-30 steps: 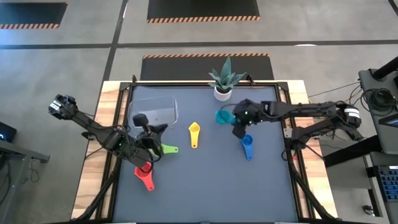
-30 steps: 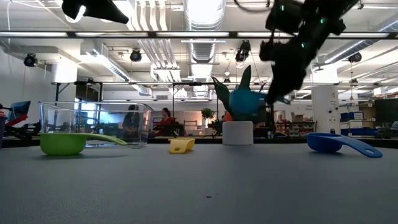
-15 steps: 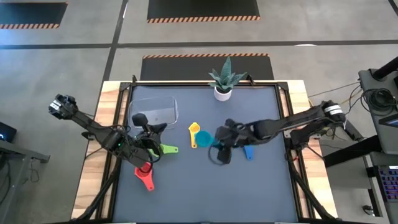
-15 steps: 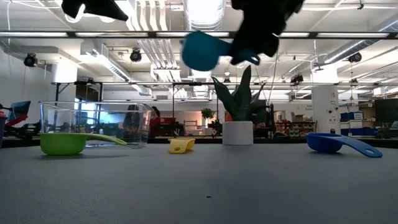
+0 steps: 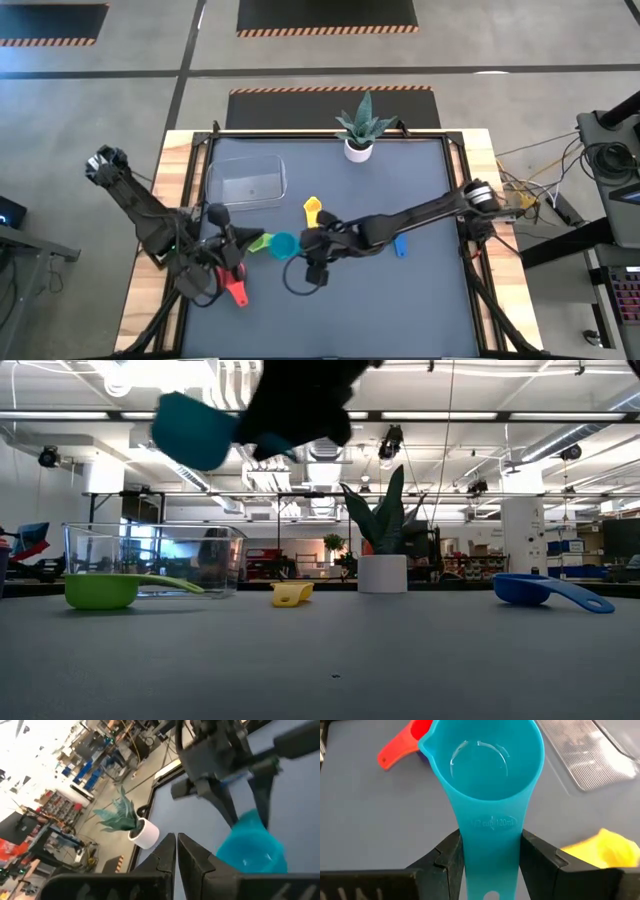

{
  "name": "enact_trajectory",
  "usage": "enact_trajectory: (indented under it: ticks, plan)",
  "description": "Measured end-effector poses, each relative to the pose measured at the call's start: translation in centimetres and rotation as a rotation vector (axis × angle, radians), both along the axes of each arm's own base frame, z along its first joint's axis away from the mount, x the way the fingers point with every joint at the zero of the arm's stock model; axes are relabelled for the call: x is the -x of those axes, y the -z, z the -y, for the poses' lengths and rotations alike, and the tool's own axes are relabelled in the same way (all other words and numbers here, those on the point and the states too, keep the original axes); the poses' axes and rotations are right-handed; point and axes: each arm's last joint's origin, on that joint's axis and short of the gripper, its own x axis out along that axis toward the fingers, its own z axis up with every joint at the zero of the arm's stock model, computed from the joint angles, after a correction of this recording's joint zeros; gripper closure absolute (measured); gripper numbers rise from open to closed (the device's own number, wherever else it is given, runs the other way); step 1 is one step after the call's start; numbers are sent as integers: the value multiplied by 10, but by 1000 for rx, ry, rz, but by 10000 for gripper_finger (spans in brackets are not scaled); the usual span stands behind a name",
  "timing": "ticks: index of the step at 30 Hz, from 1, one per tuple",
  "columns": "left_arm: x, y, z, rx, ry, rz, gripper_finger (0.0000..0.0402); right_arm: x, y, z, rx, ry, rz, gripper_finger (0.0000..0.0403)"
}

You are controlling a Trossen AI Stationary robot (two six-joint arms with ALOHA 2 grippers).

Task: Nest measuring cups in basket
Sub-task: Stack the light blue measuring cup on top of the red measuring cup

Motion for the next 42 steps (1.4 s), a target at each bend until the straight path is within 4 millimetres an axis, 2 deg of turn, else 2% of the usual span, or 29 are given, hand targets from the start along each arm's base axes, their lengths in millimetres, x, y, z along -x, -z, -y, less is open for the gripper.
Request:
enact_trajectory:
  ticks: [11, 18, 25, 30, 35, 42]
  plan:
    - [8, 1, 4, -22, 15, 1, 402, -64, 22, -18, 54, -61, 32, 255]
    - [16, 2, 7, -14, 40, -5, 402, -94, 38, -28, 102, -110, 55, 255]
    - [19, 2, 10, -19, 60, -10, 402, -113, 52, -33, 115, -125, 80, 255]
    - [20, 3, 10, -20, 62, -11, 402, -124, 56, -37, 127, -141, 128, 255]
    - [20, 3, 10, -20, 62, -11, 402, -129, 57, -38, 129, -146, 190, 255]
    - [20, 3, 10, -20, 62, -11, 402, -134, 75, -37, 131, -142, 180, 255]
